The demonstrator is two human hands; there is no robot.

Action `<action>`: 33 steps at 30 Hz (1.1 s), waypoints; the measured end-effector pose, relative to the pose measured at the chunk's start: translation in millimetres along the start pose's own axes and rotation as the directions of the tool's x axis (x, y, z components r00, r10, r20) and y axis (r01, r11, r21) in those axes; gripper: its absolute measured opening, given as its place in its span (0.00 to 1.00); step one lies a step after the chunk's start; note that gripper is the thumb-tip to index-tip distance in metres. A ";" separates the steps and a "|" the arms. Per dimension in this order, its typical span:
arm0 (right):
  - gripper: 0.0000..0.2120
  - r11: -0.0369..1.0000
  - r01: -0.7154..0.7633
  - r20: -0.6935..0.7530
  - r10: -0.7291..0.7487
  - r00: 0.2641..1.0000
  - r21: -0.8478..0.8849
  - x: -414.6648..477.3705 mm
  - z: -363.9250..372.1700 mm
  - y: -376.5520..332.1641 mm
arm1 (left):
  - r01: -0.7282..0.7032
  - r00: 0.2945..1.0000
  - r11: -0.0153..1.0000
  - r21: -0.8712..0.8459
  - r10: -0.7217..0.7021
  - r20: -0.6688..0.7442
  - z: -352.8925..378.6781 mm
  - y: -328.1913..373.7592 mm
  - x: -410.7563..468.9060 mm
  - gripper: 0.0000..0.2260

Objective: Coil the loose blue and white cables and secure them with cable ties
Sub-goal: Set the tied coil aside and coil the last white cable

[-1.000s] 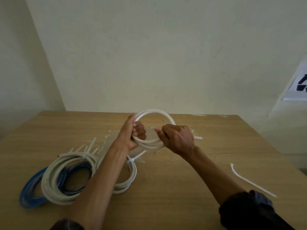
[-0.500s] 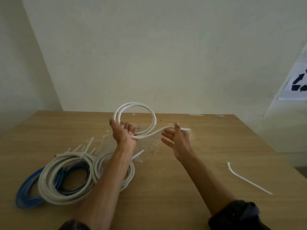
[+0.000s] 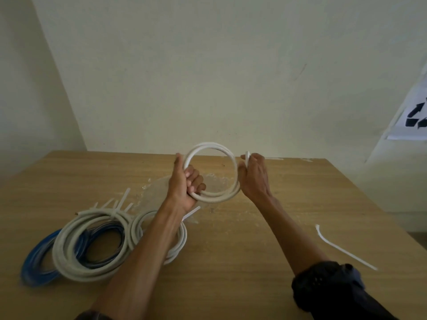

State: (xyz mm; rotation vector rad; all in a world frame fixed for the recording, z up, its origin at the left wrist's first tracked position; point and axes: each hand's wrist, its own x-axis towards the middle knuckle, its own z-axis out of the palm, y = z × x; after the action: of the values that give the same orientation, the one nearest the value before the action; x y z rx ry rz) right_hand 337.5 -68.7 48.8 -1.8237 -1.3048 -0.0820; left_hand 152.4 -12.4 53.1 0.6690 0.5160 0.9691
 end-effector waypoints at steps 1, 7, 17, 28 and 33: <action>0.18 0.998 0.058 0.016 -0.059 0.998 0.032 -2.3 3.0 1.8 | 0.039 0.998 0.998 0.039 -0.041 0.039 -2.6 -1.1 -0.7 0.28; 0.20 0.982 0.101 0.198 -0.133 0.971 0.161 -15.7 6.4 3.1 | 0.173 0.985 0.980 0.099 -0.175 0.009 -18.1 -10.5 1.4 0.28; 0.20 0.996 0.056 0.408 -0.079 0.910 0.069 -28.9 6.5 24.0 | 0.106 0.976 0.887 0.450 -0.006 -0.218 -9.5 -19.6 5.1 0.27; 0.23 -0.021 -0.643 0.638 0.152 0.755 0.766 -47.5 6.9 3.2 | 0.175 0.967 0.974 0.147 -0.142 -0.212 -13.9 -15.5 10.1 0.26; 0.25 -0.067 -0.632 0.619 0.308 0.723 0.772 -42.0 9.5 1.3 | 0.137 0.973 0.951 0.277 -0.077 -0.215 -5.3 -18.7 12.2 0.25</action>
State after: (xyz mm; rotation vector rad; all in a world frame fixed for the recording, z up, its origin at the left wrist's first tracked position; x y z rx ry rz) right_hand 315.8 -93.5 21.0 -0.8912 -0.3807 1.2409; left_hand 165.4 -7.6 34.8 0.8000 0.8789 0.8702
